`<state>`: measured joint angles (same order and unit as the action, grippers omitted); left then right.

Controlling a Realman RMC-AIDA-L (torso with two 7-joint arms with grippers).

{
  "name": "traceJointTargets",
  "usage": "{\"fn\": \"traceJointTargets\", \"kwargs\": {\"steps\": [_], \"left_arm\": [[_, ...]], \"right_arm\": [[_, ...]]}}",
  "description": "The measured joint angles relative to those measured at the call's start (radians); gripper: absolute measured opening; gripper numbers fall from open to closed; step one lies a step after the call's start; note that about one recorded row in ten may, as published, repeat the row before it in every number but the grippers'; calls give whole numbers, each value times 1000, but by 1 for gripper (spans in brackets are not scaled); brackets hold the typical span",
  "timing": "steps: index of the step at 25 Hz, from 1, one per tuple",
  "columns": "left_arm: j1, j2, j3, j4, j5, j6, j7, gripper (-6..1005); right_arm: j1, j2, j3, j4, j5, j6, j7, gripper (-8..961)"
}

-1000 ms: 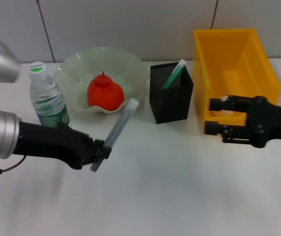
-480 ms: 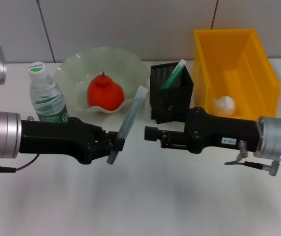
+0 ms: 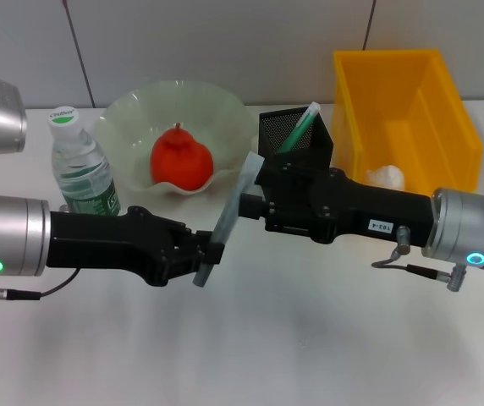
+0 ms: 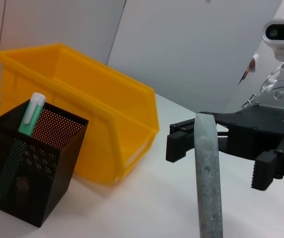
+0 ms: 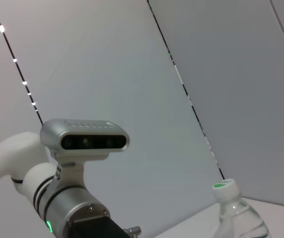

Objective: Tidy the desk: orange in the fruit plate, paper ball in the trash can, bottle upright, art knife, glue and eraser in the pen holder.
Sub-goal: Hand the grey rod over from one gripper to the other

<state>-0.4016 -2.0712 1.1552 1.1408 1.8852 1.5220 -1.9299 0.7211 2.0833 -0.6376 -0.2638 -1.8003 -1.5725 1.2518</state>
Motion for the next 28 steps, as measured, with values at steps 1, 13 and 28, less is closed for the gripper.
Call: {"fn": "traceJointTargets", "kwargs": {"steps": [1,13,28], "left_arm": [[-1,0,0,-3,-1,-1,3,155],[-4,0,0,-19,-4,-6,12,155],[-9,0,3,-41,-7,-11,27,155]], "right_arm": [[3,0,0,4,0,1,0,715],[23,2,-2,21,-5,25,-9,714],[41,4,-40,38,-5,37,-9,218]]}}
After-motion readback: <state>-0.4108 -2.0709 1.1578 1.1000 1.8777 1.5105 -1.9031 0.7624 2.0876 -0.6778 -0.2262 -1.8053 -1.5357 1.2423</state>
